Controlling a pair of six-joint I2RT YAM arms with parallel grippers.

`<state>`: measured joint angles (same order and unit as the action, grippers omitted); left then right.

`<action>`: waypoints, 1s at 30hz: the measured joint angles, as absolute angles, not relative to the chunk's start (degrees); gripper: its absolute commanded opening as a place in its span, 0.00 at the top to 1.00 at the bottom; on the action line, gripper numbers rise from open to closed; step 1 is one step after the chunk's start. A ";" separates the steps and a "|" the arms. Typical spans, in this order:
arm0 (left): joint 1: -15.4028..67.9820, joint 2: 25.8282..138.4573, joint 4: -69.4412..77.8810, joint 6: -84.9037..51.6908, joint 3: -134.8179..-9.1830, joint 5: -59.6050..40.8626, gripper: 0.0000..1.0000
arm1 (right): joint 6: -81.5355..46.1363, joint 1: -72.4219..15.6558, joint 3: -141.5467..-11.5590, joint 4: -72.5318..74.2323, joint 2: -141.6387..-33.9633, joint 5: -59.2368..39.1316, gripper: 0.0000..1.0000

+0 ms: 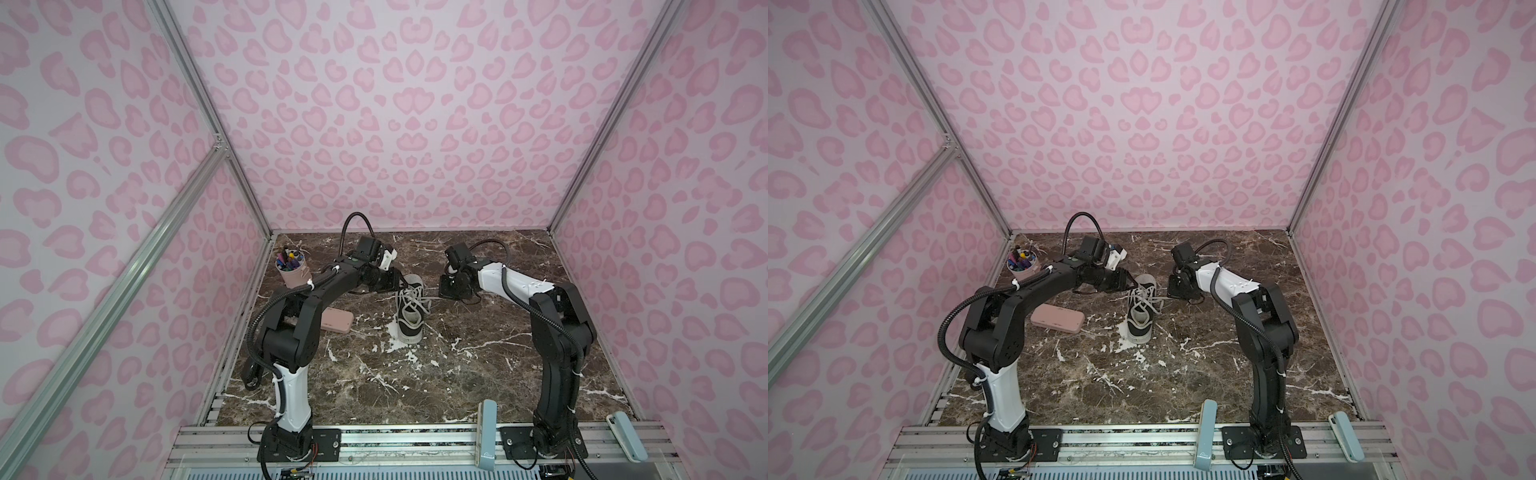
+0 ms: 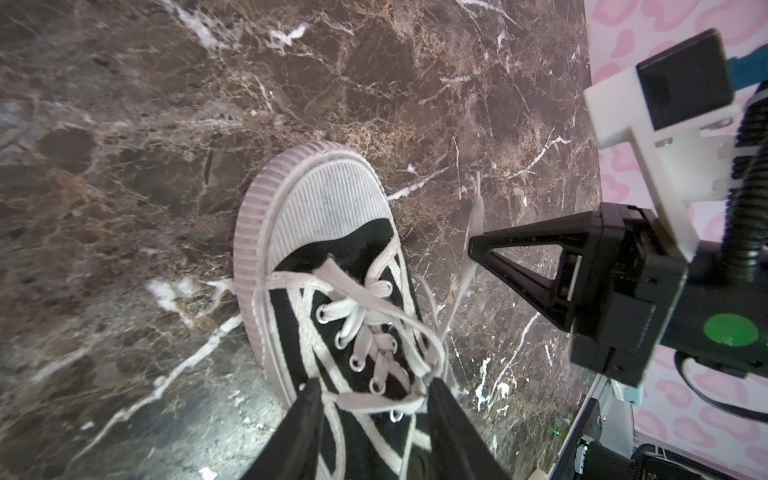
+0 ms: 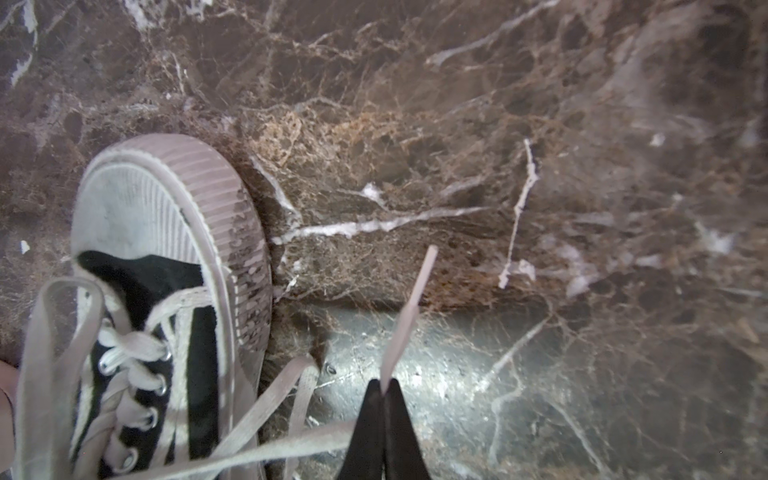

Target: Tie the shoes

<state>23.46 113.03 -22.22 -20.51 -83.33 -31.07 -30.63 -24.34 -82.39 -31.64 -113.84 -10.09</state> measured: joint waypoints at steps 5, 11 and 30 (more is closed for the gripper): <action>24.25 115.00 -21.91 -21.63 -84.55 -31.05 0.50 | -30.63 -24.40 -82.67 -31.64 -113.84 -10.13 1.00; 24.23 116.46 -19.22 -25.23 -84.99 -31.27 0.47 | -30.63 -24.49 -82.74 -31.66 -113.84 -10.22 1.00; 25.96 119.31 -19.20 -26.41 -89.34 -30.50 0.50 | -30.39 -24.53 -82.76 -31.66 -113.89 -10.76 1.00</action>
